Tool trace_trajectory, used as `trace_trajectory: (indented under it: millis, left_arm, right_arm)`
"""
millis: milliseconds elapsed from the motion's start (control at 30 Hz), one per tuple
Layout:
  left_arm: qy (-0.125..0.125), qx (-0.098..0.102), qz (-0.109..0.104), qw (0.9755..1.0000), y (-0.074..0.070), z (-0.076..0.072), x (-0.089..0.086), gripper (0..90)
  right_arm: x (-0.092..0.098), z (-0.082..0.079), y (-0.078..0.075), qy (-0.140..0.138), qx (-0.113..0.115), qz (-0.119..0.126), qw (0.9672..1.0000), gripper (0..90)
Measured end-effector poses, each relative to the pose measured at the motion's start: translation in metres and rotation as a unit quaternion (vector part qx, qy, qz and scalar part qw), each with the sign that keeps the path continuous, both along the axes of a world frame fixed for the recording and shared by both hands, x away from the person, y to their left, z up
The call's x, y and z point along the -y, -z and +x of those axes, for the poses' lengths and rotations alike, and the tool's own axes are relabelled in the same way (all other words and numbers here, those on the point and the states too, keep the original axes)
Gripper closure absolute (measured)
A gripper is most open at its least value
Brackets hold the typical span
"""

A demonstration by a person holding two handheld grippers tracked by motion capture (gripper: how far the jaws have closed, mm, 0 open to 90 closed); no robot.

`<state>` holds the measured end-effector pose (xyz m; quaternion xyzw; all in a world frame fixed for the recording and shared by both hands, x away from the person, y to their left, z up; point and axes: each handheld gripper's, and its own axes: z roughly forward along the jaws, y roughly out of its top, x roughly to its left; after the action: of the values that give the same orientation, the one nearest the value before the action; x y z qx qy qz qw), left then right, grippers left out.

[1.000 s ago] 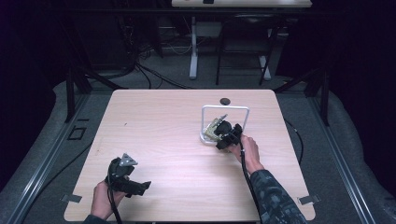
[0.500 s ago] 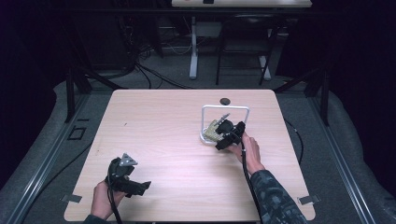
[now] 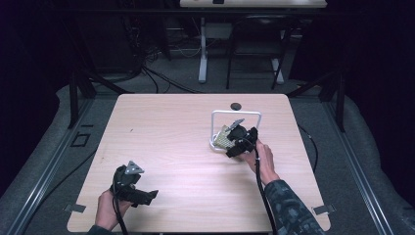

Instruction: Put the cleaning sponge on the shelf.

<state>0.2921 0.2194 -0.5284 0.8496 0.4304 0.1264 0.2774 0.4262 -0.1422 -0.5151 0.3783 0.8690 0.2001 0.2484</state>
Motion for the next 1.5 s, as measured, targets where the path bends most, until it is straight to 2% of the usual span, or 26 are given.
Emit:
trace_trajectory:
  millis: [400, 467, 800, 1167, 1333, 1500]
  left_arm:
    - [0.0, 0.0, 0.0, 1.0, 0.0, -0.001, 0.0, 2.8]
    - [-0.002, 0.001, 0.001, 1.0, 0.0, -0.001, 0.0, 2.8]
    - [-0.001, 0.0, 0.0, 1.0, 0.0, -0.001, 0.0, 2.8]
    - [0.0, 0.0, 0.001, 1.0, 0.0, -0.001, 0.0, 2.8]
    - [-0.001, -0.002, -0.001, 1.0, 0.0, -0.001, 0.0, 2.8]
    - [-0.001, -0.001, -0.001, 1.0, 0.0, -0.002, 0.0, 2.8]
  right_arm:
    - [0.0, -0.019, -0.017, -0.019, 0.003, 0.027, 0.9995, 14.9]
    - [0.001, -0.023, -0.02, -0.021, -0.002, 0.03, 0.9993, 14.7]
    - [0.015, -0.045, -0.039, -0.028, 0.001, 0.054, 0.9981, 14.5]
    - [0.044, -0.074, -0.056, -0.028, 0.001, 0.07, 0.9972, 14.2]
    - [0.06, -0.089, -0.057, -0.021, 0.001, 0.074, 0.997, 14.1]
    - [0.079, -0.108, -0.051, -0.007, -0.006, 0.076, 0.997, 14.1]
